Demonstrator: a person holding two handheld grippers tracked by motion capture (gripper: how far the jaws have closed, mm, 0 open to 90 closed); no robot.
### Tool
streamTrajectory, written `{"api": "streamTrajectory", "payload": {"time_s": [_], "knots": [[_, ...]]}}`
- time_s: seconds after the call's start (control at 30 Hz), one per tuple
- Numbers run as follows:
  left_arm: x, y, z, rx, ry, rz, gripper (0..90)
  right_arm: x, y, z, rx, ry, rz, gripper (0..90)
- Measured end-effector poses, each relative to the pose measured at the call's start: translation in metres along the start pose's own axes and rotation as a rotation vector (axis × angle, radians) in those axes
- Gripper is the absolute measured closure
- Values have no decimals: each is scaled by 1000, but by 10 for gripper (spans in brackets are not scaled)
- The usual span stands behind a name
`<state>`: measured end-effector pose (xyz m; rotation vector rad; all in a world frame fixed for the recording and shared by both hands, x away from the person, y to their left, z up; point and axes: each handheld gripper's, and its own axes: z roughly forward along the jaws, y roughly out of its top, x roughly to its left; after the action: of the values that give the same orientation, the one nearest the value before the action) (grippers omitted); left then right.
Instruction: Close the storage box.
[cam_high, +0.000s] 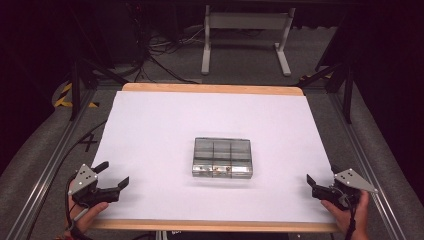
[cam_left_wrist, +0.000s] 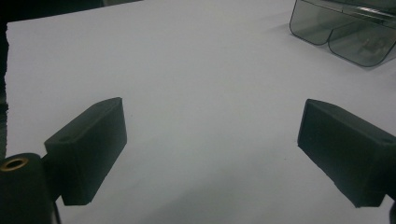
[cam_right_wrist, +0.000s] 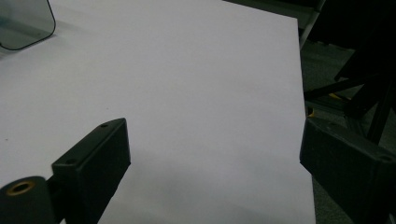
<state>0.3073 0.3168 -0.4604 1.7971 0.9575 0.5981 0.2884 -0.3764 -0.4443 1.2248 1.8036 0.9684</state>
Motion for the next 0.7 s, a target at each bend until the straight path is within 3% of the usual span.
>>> {"api": "streamTrajectory", "payload": {"time_s": [0.13, 0.33, 0.7], "knots": [[-2, 0, 1, 0, 10, 12, 86, -1, 1, 3, 34, 6, 8, 87], [-1, 1, 2, 23, 9, 12, 82, 2, 1, 4, 39, -3, -22, 92], [-2, 2, 4, 39, 13, 14, 80, 3, 1, 4, 41, -4, -27, 87]]}}
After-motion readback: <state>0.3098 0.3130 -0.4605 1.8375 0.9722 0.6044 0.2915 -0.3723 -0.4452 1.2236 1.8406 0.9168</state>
